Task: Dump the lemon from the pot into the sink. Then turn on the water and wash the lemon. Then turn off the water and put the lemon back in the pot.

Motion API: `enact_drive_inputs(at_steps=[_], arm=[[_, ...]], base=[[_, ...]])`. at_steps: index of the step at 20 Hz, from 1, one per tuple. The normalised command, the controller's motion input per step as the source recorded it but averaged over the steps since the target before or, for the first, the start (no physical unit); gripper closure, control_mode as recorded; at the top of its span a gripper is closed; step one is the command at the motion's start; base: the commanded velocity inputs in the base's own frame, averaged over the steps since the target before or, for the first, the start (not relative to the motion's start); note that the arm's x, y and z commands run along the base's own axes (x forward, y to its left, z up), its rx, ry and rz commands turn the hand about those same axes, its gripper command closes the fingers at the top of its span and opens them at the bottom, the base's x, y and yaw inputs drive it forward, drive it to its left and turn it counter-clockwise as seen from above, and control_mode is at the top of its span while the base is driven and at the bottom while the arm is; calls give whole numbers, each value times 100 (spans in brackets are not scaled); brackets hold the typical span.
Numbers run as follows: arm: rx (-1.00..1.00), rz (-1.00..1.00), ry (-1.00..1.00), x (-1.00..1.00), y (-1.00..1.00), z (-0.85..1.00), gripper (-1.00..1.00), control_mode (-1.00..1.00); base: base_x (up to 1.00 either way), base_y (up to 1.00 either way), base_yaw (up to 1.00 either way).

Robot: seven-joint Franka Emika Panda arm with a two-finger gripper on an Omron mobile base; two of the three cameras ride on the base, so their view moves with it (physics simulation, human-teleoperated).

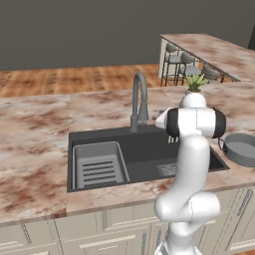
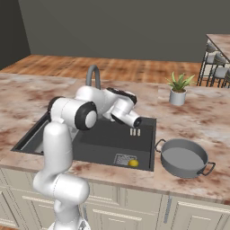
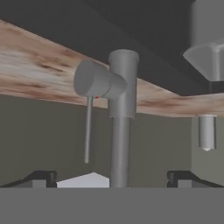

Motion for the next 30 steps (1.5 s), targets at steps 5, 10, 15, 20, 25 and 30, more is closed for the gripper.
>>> enact_drive_inputs(at_steps=[5,10,15,20,25,30], arm=[[0,0,0,8,0,-22,-100,-100],[0,0,0,11,10,-8,-100,-100],[0,0,0,17,19,-9,-100,-100],[0,0,0,24,9,-18,-100,-100],[0,0,0,38,0,-23,-100,-100],[0,0,-1,30,0,-18,-100,-100]], base=[[0,0,0],[0,0,0],[0,0,0],[0,0,0],[0,0,0],[0,0,0]])
